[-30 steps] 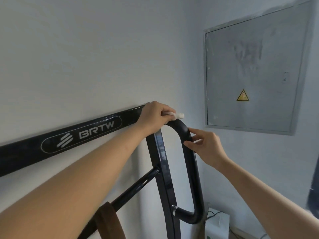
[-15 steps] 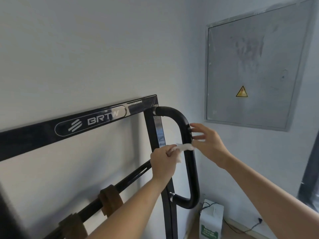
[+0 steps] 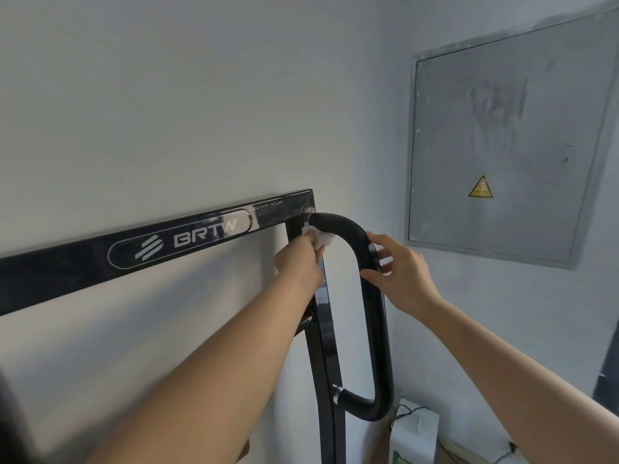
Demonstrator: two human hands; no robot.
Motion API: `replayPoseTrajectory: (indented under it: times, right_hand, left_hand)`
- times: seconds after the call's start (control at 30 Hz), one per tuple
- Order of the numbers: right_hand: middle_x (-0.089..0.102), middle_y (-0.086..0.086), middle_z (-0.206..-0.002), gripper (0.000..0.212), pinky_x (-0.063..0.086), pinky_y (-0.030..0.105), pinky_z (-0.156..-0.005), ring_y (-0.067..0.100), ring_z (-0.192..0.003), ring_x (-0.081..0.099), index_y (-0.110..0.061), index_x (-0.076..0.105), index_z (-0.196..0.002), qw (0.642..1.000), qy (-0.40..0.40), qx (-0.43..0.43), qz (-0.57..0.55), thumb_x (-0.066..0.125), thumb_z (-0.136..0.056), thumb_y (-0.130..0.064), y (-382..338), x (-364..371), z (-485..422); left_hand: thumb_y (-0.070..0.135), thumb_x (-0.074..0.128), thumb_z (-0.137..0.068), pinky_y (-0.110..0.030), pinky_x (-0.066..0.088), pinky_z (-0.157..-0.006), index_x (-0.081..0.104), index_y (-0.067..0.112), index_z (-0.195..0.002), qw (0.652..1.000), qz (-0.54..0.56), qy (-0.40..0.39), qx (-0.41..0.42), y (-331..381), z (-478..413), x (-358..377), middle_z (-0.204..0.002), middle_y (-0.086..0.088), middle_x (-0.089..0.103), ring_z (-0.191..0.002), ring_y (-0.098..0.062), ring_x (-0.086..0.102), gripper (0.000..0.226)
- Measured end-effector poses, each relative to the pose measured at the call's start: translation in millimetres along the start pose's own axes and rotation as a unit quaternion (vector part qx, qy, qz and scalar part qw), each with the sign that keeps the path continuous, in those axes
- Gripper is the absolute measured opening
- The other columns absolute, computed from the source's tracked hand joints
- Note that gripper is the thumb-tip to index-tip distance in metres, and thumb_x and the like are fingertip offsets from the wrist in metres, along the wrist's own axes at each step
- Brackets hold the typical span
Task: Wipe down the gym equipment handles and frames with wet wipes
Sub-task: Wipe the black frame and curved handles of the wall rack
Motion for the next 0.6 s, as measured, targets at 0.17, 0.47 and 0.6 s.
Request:
replayPoseTrajectory:
  times: [0.17, 0.47, 0.6]
  right_hand:
    - [0.067, -0.013, -0.098, 0.067, 0.061, 0.042, -0.083, 0.013, -0.079, 0.07, -0.04, 0.051, -0.141, 1.0, 0.012, -0.002, 0.0, 0.081, -0.084, -0.021, 5, 4, 2]
    - [0.069, -0.011, -0.1, 0.068, 0.059, 0.045, -0.086, 0.016, -0.079, 0.07, -0.037, 0.053, -0.141, 1.0, 0.019, -0.005, -0.008, 0.082, -0.082, -0.019, 4, 5, 3]
    - [0.068, -0.01, -0.106, 0.071, 0.057, 0.033, -0.087, 0.014, -0.083, 0.069, -0.035, 0.049, -0.146, 1.0, -0.001, -0.007, -0.01, 0.08, -0.085, -0.016, 4, 2, 4]
  left_hand:
    - [0.008, 0.08, -0.084, -0.03, 0.061, -0.081, 0.07, 0.007, -0.092, 0.998, -0.001, -0.055, 0.025, -12, 5, 11, -0.093, -0.008, 0.073, -0.08, -0.019, 0.072, 0.013]
    - [0.018, 0.08, -0.085, -0.045, 0.061, -0.087, 0.073, 0.018, -0.084, 0.908, -0.29, -0.142, 0.268, -39, 29, -3, -0.085, -0.004, 0.073, -0.089, -0.025, 0.072, 0.007]
    - [0.02, 0.077, -0.088, -0.039, 0.06, -0.079, 0.074, 0.016, -0.08, 0.853, -0.372, -0.166, 0.325, -53, 34, -15, -0.067, 0.008, 0.065, -0.07, -0.014, 0.064, 0.009]
Point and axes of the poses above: each hand's wrist, its own z-axis away from the middle knuckle, its own x-axis out of the palm, y = z × x, the point moved 3 cm from there along -z, towards the middle knuckle
